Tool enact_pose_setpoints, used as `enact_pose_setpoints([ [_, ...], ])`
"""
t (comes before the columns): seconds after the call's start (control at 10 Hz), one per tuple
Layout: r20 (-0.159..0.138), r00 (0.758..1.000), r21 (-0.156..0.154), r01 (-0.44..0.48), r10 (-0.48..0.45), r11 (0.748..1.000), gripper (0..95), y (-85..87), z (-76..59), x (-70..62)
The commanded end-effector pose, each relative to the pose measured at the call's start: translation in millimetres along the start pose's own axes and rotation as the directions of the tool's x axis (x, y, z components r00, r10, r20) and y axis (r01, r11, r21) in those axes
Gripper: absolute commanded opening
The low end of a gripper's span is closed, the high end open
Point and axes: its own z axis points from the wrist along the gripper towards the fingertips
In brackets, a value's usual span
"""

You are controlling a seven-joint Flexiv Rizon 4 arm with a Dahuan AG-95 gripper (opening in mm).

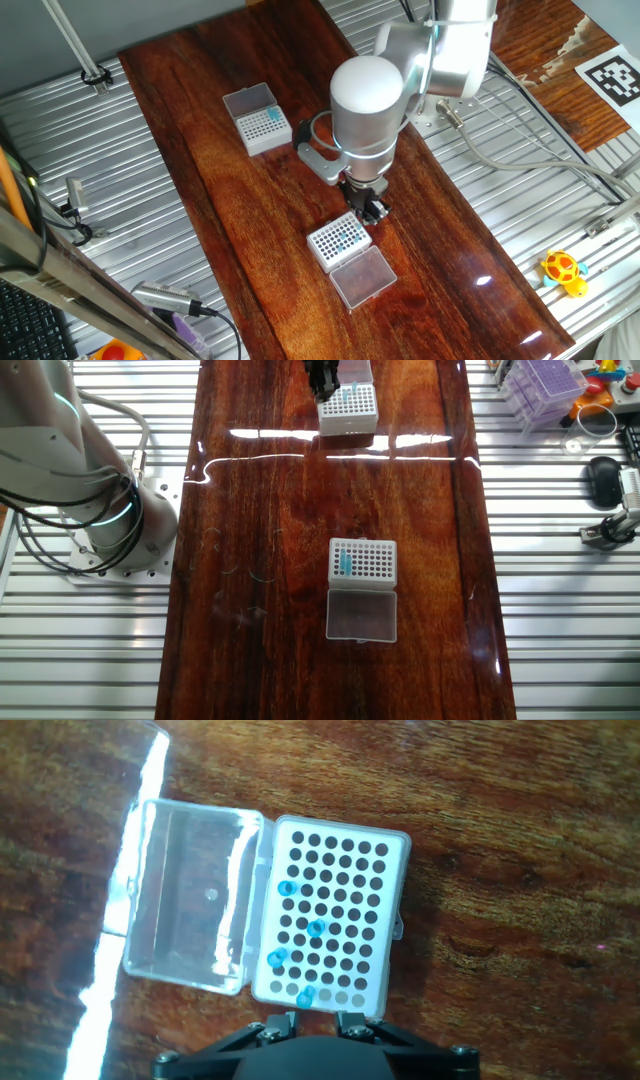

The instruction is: Transfer all medium pipette tips from one holder to another

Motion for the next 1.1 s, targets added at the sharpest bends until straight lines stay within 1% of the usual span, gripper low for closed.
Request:
enact_pose_setpoints([
  [0.1, -0.006, 0.999, -0.004, -0.052, 0.052, 0.999, 19.0, 1.5, 3.6, -2.9],
  [0.2, -0.007, 0.997, -0.004, -0.073, 0.073, 0.997, 0.0, 1.3, 5.3, -3.2],
  [0.8, -0.006, 0.995, -0.010, -0.100, 0.100, 0.995, 0.0, 1.4, 5.1, -3.3],
  [1.1, -0.005, 0.996, -0.011, -0.093, 0.093, 0.996, 0.0, 1.4, 5.1, -3.3],
])
